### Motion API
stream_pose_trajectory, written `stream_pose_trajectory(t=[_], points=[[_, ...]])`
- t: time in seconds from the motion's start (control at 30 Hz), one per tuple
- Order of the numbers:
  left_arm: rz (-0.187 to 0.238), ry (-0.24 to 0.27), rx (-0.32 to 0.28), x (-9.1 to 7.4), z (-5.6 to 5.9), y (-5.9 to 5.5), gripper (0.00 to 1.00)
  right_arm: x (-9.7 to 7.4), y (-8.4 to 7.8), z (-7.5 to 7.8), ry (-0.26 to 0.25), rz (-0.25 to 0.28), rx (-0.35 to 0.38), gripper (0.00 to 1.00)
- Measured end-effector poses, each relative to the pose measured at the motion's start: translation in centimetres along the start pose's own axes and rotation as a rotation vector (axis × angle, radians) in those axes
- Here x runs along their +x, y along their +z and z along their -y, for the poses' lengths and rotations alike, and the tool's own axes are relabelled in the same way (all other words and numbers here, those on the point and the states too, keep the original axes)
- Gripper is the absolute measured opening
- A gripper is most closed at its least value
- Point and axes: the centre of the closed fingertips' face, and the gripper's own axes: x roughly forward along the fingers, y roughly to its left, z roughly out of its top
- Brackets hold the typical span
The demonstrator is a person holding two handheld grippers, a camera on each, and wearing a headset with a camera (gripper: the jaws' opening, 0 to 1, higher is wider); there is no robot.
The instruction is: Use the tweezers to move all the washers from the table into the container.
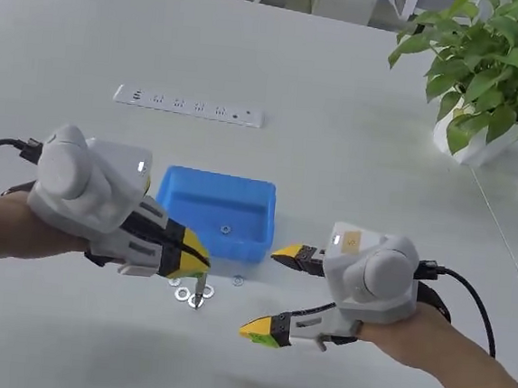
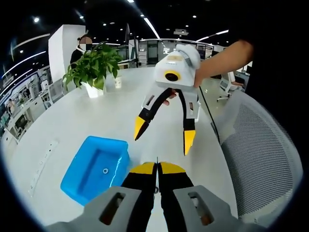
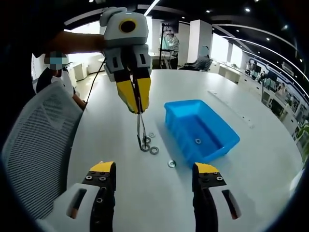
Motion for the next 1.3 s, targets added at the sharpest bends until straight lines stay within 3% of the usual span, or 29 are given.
stream_pose_trajectory(t=[0.33,0.8,1.3], points=[[-0.007,-0.003,0.007,-0.2,-0.2,0.0,0.05,0.9,0.4,-0.7,0.024,0.004,-0.021,0.60],[-0.026,-0.030,0.017,-0.8,0.2,-0.4,0.05,3.7,1.9,-1.8,0.085,0.022,-0.099,0.35],[-0.024,-0.033,-0.001,-0.9,-0.1,-0.6,0.05,6.8,3.0,-2.6,0.139,-0.008,-0.151,0.27]])
